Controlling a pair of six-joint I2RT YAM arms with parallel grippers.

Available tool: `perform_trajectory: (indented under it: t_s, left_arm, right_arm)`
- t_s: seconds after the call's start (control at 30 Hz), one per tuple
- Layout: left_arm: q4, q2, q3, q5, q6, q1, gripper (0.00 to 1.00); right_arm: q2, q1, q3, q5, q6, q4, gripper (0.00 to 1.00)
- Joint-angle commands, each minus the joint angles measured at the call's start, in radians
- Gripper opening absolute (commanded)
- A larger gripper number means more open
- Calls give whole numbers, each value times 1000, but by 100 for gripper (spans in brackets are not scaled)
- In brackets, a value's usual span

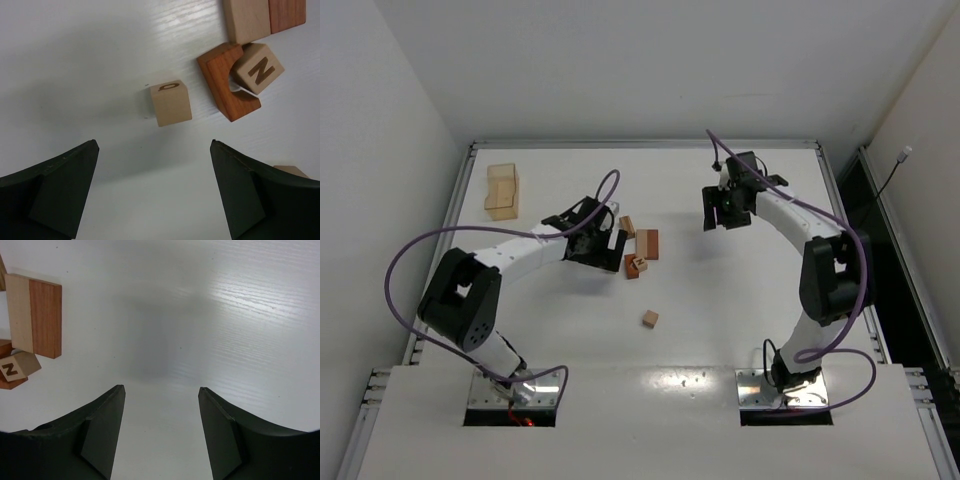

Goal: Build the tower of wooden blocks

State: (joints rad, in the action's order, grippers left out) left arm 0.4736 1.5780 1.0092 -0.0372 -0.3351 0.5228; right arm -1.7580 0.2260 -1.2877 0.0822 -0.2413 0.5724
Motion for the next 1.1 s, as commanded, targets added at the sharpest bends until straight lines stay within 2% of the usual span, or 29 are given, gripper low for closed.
perform_trajectory:
  t_s: [0.0, 0.47, 0.63, 0.73, 0.8, 0.83, 1.03, 1.07]
  left_arm:
    - [-39, 26, 58, 23, -33, 17, 92]
    - [-59, 138, 115, 43, -51, 26, 77]
    - [-59, 168, 115, 23, -51, 26, 60]
    - [-59, 188, 124, 13, -51, 26, 53]
    - [-59, 188, 124, 13, -51, 26, 53]
    - [-69, 197, 124, 13, -61, 17, 45]
    - [-96, 188, 124, -18, -52, 17, 15]
    - [-96, 188, 124, -29, -51, 17, 5]
  right_arm:
    - [35, -7, 14, -13, 8, -23, 58]
    - [8, -43, 24, 28, -1, -23, 58]
    - [-11, -53, 24, 39, -1, -23, 58]
    - [-11, -53, 24, 39, -1, -32, 58]
    - [-11, -53, 24, 39, -1, -32, 58]
    - [-11, -53, 24, 39, -1, -32, 58]
    - [-11, -53, 24, 39, -1, -32, 58]
    - [-11, -53, 24, 39, -1, -42, 58]
